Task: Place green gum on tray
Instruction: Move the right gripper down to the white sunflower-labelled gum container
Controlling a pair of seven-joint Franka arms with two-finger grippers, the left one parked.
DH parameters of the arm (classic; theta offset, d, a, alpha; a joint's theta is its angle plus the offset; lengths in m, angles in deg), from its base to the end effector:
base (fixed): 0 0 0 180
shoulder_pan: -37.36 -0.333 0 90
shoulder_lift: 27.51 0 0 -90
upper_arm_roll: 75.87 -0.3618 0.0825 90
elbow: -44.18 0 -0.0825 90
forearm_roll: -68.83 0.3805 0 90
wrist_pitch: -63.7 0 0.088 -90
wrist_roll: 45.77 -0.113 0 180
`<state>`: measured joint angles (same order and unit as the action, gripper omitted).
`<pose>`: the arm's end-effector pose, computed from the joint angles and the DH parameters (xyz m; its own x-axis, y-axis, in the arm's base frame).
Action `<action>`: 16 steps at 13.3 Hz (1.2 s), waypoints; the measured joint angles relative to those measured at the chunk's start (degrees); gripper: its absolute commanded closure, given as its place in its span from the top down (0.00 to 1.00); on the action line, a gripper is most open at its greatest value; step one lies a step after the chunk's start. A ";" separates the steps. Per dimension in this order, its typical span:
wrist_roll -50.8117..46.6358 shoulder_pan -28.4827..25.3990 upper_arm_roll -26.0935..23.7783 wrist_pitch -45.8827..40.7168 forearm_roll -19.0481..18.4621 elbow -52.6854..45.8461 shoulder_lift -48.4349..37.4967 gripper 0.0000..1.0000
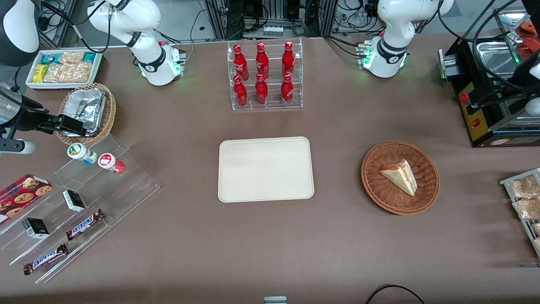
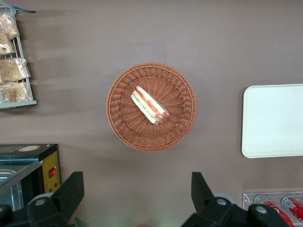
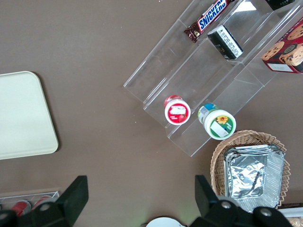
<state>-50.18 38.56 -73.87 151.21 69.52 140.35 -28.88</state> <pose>0.5321 -0.0286 0.6238 0.9831 -0.1313 -0.1275 -0.1328 -0.9911 -0.0030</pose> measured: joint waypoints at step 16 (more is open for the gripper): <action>44.61 11.71 1.24 26.03 0.24 20.87 0.96 0.99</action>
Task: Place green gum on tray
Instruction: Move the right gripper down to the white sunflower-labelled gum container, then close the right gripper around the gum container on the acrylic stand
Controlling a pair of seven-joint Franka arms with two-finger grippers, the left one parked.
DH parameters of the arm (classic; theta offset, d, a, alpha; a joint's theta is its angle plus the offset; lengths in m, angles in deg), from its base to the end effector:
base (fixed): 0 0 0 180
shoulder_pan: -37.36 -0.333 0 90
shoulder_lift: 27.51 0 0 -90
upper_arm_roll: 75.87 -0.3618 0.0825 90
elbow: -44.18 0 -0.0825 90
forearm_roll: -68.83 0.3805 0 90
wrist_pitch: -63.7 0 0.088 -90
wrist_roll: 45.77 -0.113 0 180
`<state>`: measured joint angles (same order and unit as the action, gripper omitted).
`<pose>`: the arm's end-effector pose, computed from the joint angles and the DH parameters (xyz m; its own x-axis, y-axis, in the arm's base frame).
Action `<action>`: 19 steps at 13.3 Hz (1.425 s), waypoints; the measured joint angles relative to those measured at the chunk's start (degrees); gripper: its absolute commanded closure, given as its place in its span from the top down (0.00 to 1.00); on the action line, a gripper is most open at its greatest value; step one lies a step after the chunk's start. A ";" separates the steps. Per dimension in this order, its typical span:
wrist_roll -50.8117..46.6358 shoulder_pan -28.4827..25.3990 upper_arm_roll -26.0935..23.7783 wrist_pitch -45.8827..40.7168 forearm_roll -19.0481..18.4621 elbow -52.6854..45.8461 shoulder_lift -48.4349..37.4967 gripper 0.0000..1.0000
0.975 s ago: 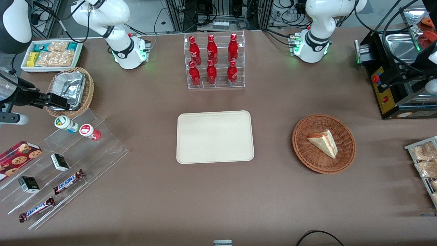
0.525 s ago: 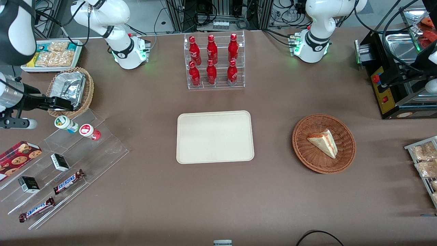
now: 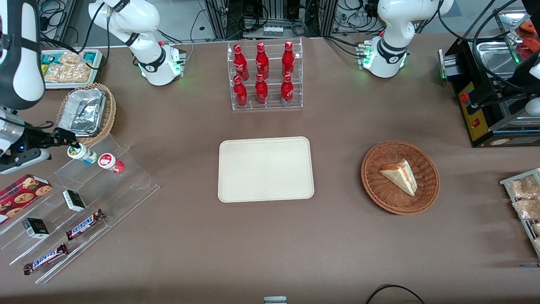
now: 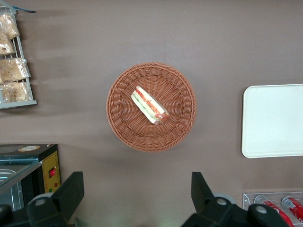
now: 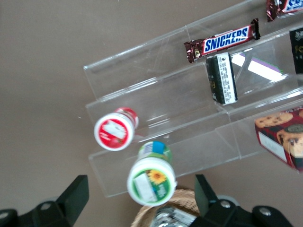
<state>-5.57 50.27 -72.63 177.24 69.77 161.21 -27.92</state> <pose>0.5179 -0.1489 0.4811 0.9153 0.4016 -0.0314 0.4001 -0.9153 -0.0462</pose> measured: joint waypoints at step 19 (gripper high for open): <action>11.71 1.48 0.15 16.57 1.57 15.19 -4.25 0.99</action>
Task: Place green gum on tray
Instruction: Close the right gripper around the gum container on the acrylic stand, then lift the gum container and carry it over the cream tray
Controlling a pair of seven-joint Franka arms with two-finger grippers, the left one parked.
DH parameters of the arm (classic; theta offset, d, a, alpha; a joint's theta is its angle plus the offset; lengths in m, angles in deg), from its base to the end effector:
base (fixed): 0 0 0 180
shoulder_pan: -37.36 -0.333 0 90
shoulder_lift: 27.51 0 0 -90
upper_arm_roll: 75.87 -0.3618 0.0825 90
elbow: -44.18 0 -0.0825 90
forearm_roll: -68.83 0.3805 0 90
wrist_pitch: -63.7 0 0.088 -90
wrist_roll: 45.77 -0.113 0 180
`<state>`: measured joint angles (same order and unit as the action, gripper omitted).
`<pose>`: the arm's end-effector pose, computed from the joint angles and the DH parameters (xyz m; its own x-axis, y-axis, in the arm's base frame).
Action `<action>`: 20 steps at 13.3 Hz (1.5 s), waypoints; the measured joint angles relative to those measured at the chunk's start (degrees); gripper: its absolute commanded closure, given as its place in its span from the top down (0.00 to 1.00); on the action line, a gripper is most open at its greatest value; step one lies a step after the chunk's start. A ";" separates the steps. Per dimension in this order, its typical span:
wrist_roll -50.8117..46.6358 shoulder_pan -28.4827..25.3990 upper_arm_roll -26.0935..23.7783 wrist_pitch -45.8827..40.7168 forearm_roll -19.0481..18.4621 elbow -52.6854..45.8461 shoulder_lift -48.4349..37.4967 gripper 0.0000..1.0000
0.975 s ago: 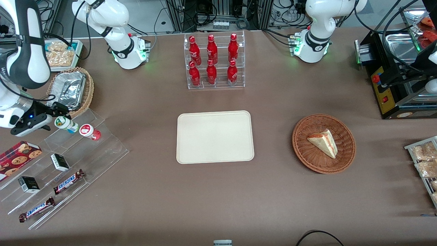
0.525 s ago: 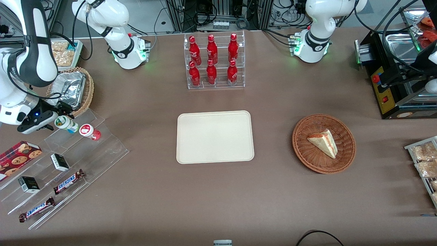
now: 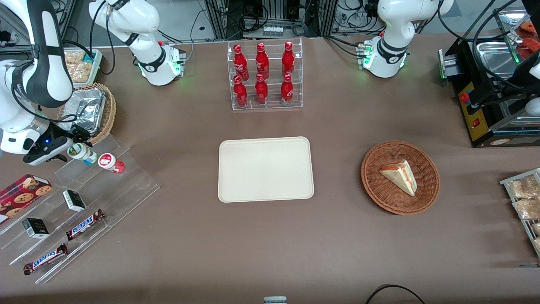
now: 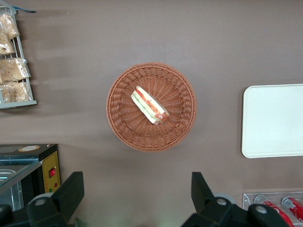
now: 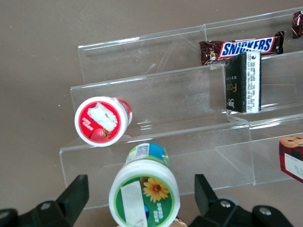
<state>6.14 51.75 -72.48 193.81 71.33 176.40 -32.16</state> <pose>0.4743 -0.1511 0.4247 0.8412 0.5376 0.0578 0.5380 -0.8429 0.0100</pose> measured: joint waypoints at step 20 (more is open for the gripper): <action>-8.02 -7.96 -0.89 -18.54 0.24 -15.72 0.36 0.00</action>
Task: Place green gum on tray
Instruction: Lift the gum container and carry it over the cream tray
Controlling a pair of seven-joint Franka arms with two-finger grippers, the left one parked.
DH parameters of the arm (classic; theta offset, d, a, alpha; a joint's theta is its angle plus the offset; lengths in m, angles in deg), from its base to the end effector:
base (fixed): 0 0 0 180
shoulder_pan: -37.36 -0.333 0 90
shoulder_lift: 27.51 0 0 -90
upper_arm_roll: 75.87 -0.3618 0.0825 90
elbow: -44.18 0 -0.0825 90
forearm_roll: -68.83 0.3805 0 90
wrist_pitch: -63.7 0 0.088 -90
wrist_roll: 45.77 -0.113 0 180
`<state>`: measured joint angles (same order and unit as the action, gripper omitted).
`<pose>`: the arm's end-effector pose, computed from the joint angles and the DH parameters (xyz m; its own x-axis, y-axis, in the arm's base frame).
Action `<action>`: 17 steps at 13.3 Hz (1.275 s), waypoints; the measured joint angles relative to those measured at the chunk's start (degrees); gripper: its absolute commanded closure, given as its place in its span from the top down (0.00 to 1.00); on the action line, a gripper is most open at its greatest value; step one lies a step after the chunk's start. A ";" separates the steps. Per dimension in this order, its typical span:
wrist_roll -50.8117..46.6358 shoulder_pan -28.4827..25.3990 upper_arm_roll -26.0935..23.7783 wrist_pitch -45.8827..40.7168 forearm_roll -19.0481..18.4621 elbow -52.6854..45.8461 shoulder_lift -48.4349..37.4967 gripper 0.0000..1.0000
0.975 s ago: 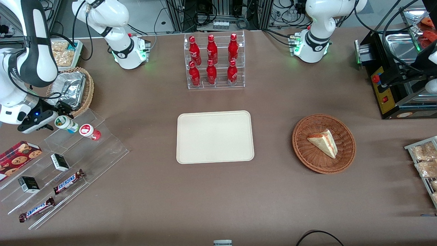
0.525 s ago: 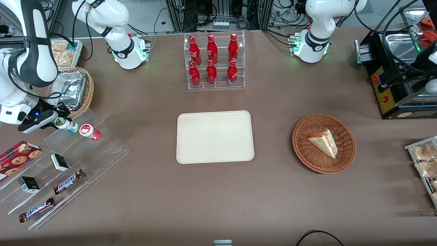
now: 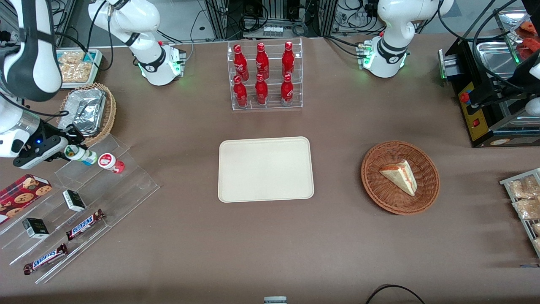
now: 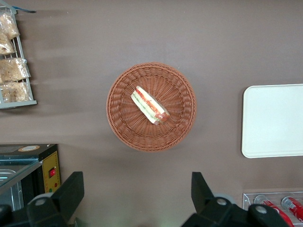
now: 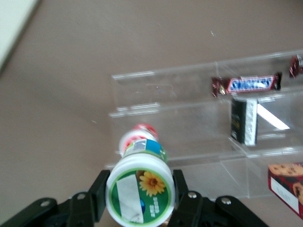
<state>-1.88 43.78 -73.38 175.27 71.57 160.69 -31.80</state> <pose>0.5195 -0.0785 0.5185 0.8294 0.5581 0.0244 0.5586 -0.8283 -0.0425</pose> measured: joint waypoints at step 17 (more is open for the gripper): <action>-72.55 -44.19 -0.46 12.48 4.69 -18.08 27.57 0.00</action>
<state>-74.43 -0.40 -73.84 187.75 76.26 142.61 -4.23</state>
